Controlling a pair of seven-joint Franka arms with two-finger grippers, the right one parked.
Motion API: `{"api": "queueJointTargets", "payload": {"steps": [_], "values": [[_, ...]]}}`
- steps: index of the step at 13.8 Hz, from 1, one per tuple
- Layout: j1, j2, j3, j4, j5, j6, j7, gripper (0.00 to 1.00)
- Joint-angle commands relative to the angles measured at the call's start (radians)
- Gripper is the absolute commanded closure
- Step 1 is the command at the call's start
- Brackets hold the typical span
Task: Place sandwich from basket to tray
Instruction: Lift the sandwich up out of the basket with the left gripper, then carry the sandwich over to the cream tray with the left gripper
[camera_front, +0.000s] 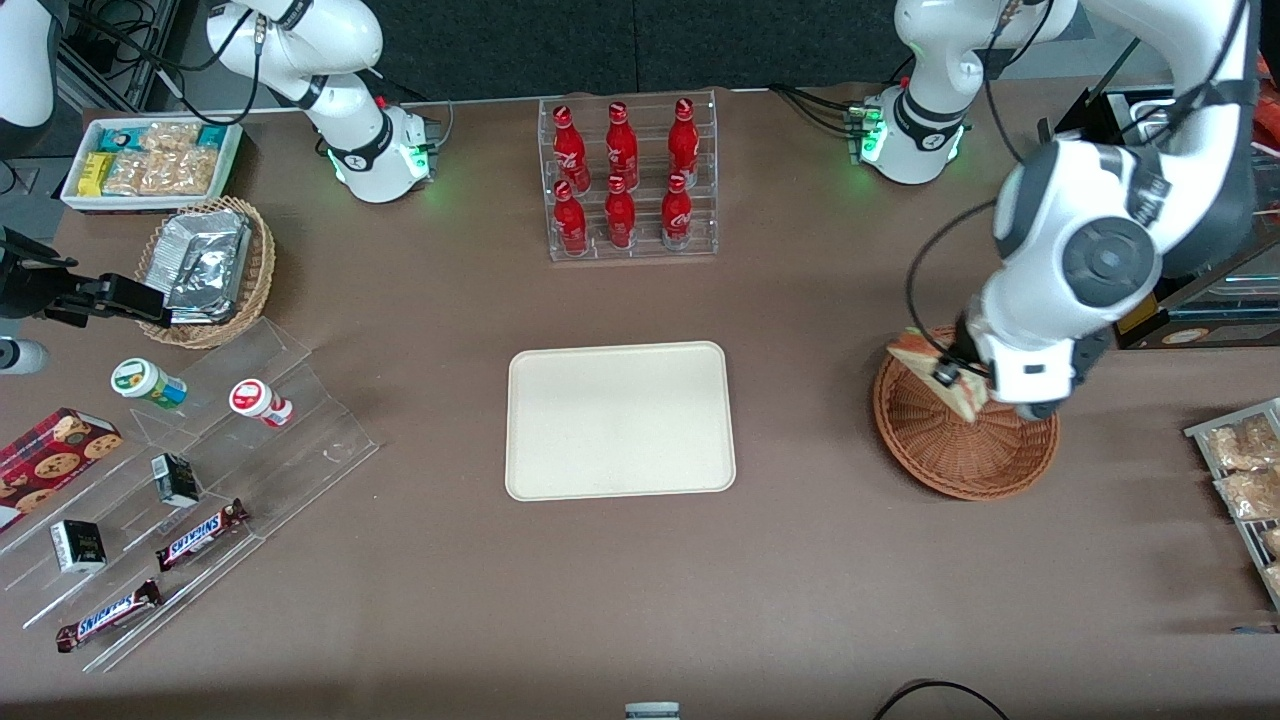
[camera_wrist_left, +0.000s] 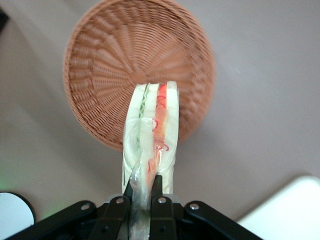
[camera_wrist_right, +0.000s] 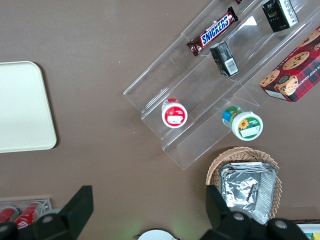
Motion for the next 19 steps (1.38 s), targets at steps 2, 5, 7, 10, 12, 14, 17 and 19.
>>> {"api": "queueJointTargets", "payload": {"steps": [2,5,7,10,12,14,17,19], "values": [[-0.02,0.064,-0.164,0.097,0.014,-0.022,0.035,1.0],[-0.178,0.195,-0.185,0.195,0.069,0.043,0.029,1.0],[-0.257,0.325,-0.185,0.324,0.118,0.049,0.018,1.0],[-0.361,0.484,-0.182,0.453,0.213,0.066,0.024,1.0],[-0.396,0.551,-0.179,0.46,0.26,0.155,0.012,1.0],[-0.407,0.594,-0.177,0.46,0.269,0.233,0.015,1.0],[-0.427,0.64,-0.177,0.461,0.322,0.27,0.014,1.0],[-0.429,0.656,-0.177,0.458,0.336,0.296,0.014,0.98]]}}
